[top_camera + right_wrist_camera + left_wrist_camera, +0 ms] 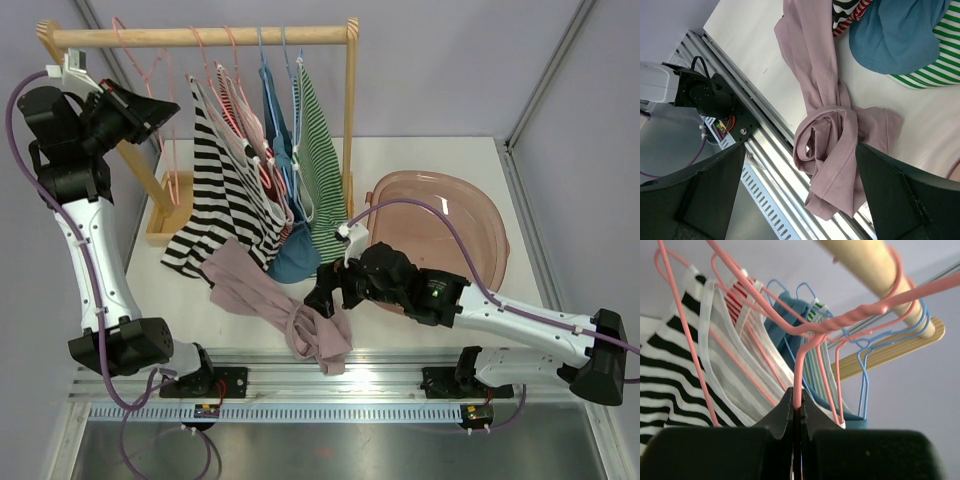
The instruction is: Remove the tank top from the hanger
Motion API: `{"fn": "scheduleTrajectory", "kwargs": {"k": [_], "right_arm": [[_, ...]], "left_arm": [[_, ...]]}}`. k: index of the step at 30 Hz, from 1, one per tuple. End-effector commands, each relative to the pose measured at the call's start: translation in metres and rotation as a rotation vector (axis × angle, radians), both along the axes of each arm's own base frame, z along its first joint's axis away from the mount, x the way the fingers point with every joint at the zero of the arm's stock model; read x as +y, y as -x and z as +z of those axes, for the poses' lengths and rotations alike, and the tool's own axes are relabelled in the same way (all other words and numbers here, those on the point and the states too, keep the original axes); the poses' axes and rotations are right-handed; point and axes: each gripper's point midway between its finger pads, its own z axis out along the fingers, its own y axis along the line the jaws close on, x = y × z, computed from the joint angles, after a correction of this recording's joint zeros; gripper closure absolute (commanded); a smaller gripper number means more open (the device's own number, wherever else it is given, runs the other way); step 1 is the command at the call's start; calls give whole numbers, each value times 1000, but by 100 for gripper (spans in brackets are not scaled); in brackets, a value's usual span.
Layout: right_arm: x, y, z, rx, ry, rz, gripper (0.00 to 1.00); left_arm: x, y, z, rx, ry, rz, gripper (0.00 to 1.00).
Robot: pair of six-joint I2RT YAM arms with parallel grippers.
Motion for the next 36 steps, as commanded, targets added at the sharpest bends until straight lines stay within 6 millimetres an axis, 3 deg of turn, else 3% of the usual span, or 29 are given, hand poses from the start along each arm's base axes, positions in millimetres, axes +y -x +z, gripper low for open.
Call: {"fn": "scheduleTrajectory", "kwargs": {"k": [1, 3, 6, 15, 19, 22, 25, 26, 29, 30, 31, 35, 36], "right_arm": [[8, 0, -3, -17, -2, 27, 0], [10, 0, -7, -7, -1, 28, 1], [15, 2, -10, 6, -7, 38, 0], [26, 5, -13, 20, 2, 92, 0], [35, 12, -25, 52, 32, 145, 0], [40, 7, -41, 44, 100, 124, 0], [47, 1, -59, 0, 204, 70, 0], [50, 0, -60, -20, 219, 65, 0], [58, 1, -79, -46, 271, 42, 0], [65, 3, -89, -48, 289, 51, 1], [66, 0, -94, -63, 309, 27, 1], [73, -16, -118, -126, 403, -29, 0], [74, -18, -136, -126, 456, -22, 0]], "left_arm": [[-6, 10, 49, -139, -36, -58, 100], [-4, 7, 58, -148, -42, -52, 100], [5, -11, 50, -86, -23, -38, 100], [30, -46, -2, 83, -42, 33, 100], [40, -57, -23, 138, -46, 53, 100], [39, -54, -31, 154, -48, 56, 87], [38, -43, -31, 143, -72, 73, 66], [36, -34, -29, 137, -81, 80, 53], [38, -20, -29, 119, -119, 123, 29], [37, -9, -29, 112, -133, 147, 6], [37, -4, -31, 103, -155, 155, 1], [36, 30, -44, 96, -208, 226, 1], [38, 36, -51, 103, -221, 255, 1]]}}
